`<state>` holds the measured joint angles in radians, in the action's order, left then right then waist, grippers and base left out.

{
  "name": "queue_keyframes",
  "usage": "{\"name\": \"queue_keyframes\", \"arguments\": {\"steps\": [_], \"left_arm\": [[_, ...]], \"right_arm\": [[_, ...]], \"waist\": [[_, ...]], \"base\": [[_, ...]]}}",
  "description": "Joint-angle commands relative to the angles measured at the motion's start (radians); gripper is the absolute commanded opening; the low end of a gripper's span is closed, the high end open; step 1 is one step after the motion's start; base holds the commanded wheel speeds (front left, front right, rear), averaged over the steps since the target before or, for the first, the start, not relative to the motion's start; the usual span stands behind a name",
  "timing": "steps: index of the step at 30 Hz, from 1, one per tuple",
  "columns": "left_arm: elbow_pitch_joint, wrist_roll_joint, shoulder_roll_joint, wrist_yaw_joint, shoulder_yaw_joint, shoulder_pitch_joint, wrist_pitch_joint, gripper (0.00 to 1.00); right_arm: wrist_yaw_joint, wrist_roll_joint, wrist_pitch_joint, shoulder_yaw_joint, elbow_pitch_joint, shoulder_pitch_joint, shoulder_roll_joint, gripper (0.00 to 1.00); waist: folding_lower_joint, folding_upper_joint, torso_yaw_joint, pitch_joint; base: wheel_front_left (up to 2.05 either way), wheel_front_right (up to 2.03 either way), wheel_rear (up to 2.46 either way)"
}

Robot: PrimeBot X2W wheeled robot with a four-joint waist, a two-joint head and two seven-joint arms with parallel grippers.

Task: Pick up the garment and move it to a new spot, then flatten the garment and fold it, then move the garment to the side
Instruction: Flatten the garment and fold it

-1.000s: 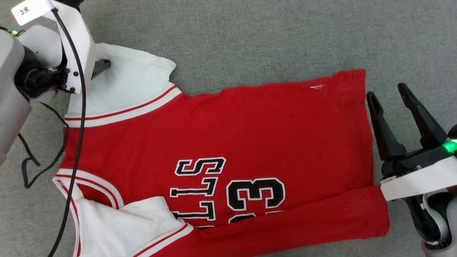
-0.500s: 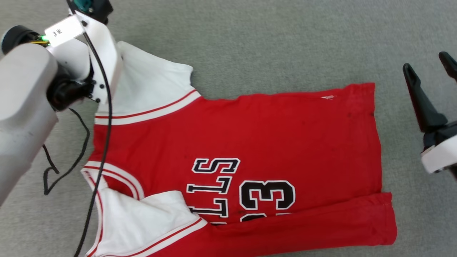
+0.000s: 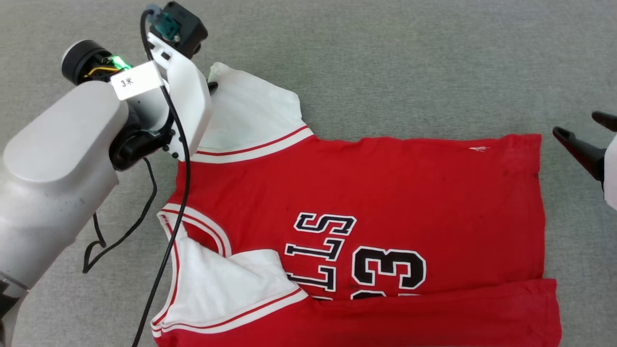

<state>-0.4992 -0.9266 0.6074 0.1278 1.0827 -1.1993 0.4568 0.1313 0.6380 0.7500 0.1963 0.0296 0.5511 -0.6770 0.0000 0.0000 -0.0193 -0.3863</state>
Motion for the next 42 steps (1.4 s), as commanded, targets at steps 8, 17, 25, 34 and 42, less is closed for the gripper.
{"name": "queue_keyframes", "arguments": {"steps": [8,17,25,34,42], "left_arm": [[0.025,0.022,-0.016,0.001,0.009,-0.019,-0.035,0.00],[0.031,0.032,-0.037,0.001,0.008,-0.058,-0.054,0.00],[0.022,0.035,-0.041,0.002,0.023,-0.074,-0.071,0.00],[0.006,0.016,-0.026,0.002,0.032,-0.038,-0.103,0.00],[0.030,-0.012,0.010,-0.002,0.046,0.039,-0.129,0.00]], "right_arm": [[-0.001,0.017,0.109,0.102,0.101,0.097,-0.019,1.00],[-0.001,-0.011,0.094,0.212,0.243,0.170,0.001,1.00],[0.000,0.028,0.053,0.349,0.355,0.136,0.026,1.00],[0.000,0.076,-0.094,0.370,0.371,0.190,-0.004,0.00],[-0.001,0.118,-0.227,0.393,0.347,0.156,-0.029,0.00]], "waist": [[0.0000,0.0000,0.038,-0.028],[0.0000,0.0000,0.066,-0.082],[0.0000,0.0000,0.079,-0.108],[0.0000,0.0000,0.062,-0.049],[0.0000,0.0000,0.050,0.061]], "base": [[0.00,0.00,0.00],[0.00,0.00,0.00],[0.00,0.00,0.00],[0.00,0.00,0.00],[0.00,0.00,0.00]]}}
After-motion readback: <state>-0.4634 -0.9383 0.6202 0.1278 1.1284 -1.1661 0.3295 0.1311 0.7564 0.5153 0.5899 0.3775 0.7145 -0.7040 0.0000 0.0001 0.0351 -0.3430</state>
